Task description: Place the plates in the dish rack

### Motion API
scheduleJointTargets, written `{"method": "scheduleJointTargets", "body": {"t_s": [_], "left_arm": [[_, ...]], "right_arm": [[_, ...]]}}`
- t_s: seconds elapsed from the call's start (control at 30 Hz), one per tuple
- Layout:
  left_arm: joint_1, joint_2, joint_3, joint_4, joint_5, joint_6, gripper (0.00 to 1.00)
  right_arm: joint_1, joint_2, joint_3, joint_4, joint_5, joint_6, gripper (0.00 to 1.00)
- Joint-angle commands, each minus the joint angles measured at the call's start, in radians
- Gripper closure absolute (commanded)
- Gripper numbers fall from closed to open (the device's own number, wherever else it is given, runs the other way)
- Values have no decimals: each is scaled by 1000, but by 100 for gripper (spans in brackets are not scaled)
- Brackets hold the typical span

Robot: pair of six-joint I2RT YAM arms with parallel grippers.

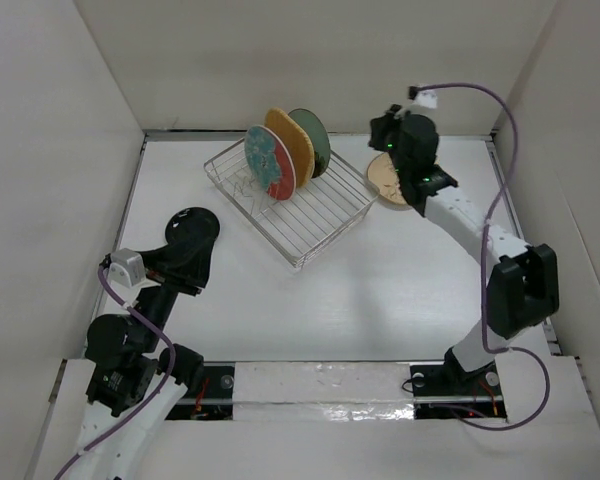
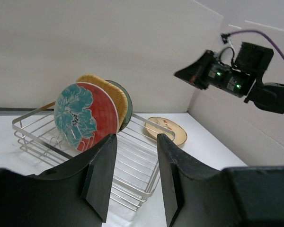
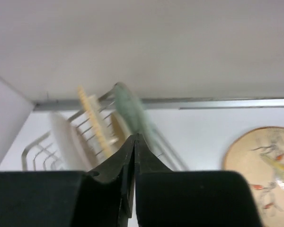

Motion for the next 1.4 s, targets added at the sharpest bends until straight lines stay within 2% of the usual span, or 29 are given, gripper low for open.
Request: {"method": "scheduleJointTargets", "body": {"t_s": [0.0,0.07,0.2,0.27,0.3,0.33,0.43,0.53,0.67,0.77,0.87,0.9,0.93,1.03,1.13,1.23,1.3,1.37], "left_arm": [[-6,23,-6,39,4,7,64],[-6,24,-6,39,4,7,64],[-6,27,-6,38,1,5,64],[-6,30,-6,39,1,5,64],[-6,29,-6,39,1,7,64],[-6,32,-6,39,3,7,64],[-6,33,-6,39,3,7,64],[-6,33,-4,41,3,5,64],[-6,32,-4,38,-5,5,64],[-6,30,-4,38,-7,7,64],[-6,29,-4,38,-7,7,64],[-6,27,-4,38,-7,7,64],[-6,24,-4,38,-7,7,64],[-6,21,-6,38,-5,7,64],[-6,23,-6,39,-4,5,64],[-6,21,-6,41,3,3,64],[-6,17,-6,41,3,3,64],[-6,10,-6,42,4,2,64]], "right_arm": [[-169,-27,-161,92,-137,281,100],[-283,-21,-272,118,-194,352,100],[-407,-11,-438,238,-240,472,100],[-449,-8,-483,278,-222,489,83],[-469,-1,-497,283,-214,510,70],[-504,25,-494,243,-199,526,53],[-549,109,-460,209,-240,526,36],[-563,206,-385,162,-370,524,33],[-581,335,-310,181,-449,575,33],[-581,380,-248,165,-490,609,37],[-590,427,-202,166,-523,646,53],[-590,444,-198,174,-527,658,63],[-601,449,-202,204,-553,682,82],[-601,403,-268,267,-523,707,100],[-610,322,-334,338,-472,713,100],[-610,163,-431,425,-426,710,100],[-595,28,-455,430,-403,678,100],[-567,-55,-433,355,-363,588,100]]}}
